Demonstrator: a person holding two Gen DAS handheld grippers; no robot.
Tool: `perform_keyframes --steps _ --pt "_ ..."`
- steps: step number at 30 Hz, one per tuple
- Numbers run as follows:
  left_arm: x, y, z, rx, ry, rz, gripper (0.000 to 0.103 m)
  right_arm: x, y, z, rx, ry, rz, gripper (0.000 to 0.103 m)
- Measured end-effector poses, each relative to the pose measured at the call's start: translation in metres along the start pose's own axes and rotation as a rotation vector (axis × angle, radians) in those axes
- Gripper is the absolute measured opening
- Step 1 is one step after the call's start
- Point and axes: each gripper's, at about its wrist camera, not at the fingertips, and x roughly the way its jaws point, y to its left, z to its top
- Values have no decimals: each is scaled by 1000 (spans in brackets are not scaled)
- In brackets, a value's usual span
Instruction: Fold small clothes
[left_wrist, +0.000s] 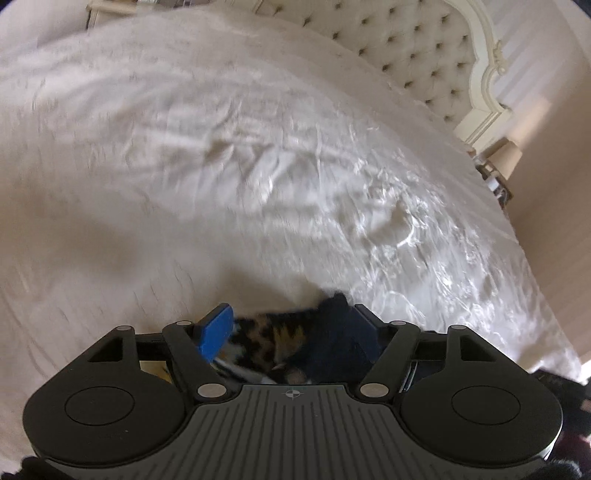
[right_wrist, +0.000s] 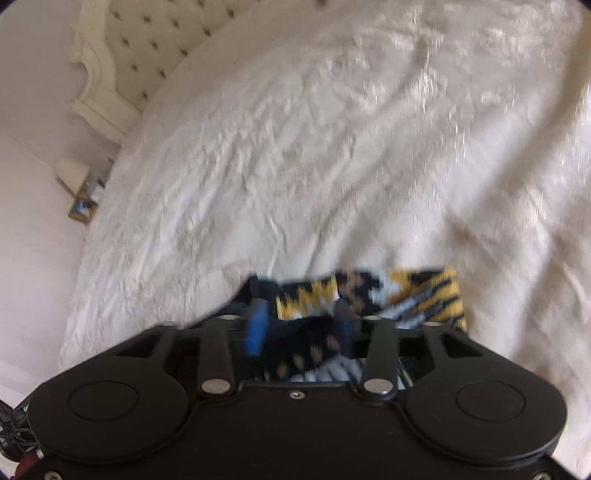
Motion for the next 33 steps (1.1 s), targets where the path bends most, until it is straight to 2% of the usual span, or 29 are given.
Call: perform_keyframes --steps 3,6,11,16,18,20,22,25,28,33 --pt "-9 -5 3 40 -7 21 69 -11 1 4 -15 -46 -4 65" --pt "-20 -16 -5 102 1 17 70 -20 10 2 -82 -40 13 65" --pt "-21 -48 -45 265 85 -7 77 -19 40 -30 -270 68 17 65" --pt "-15 -66 -91 435 185 -9 77 -9 68 -77 -492 190 15 64" --pt "-9 -65 -106 523 241 30 77 -5 76 -93 -596 225 -18 64" --pt "-6 -55 -119 577 283 70 77 -1 75 -103 -685 244 -90 64" --pt "-9 -41 -127 601 309 70 77 4 62 -105 -700 256 -170 64" --pt "-19 -28 -135 661 333 71 77 1 40 -97 -644 240 -229 64" --pt "-28 -16 -140 653 351 81 77 -6 28 -89 -600 222 -253 63" --pt "-41 3 -133 495 351 131 78 -23 41 -92 -592 176 -241 64"
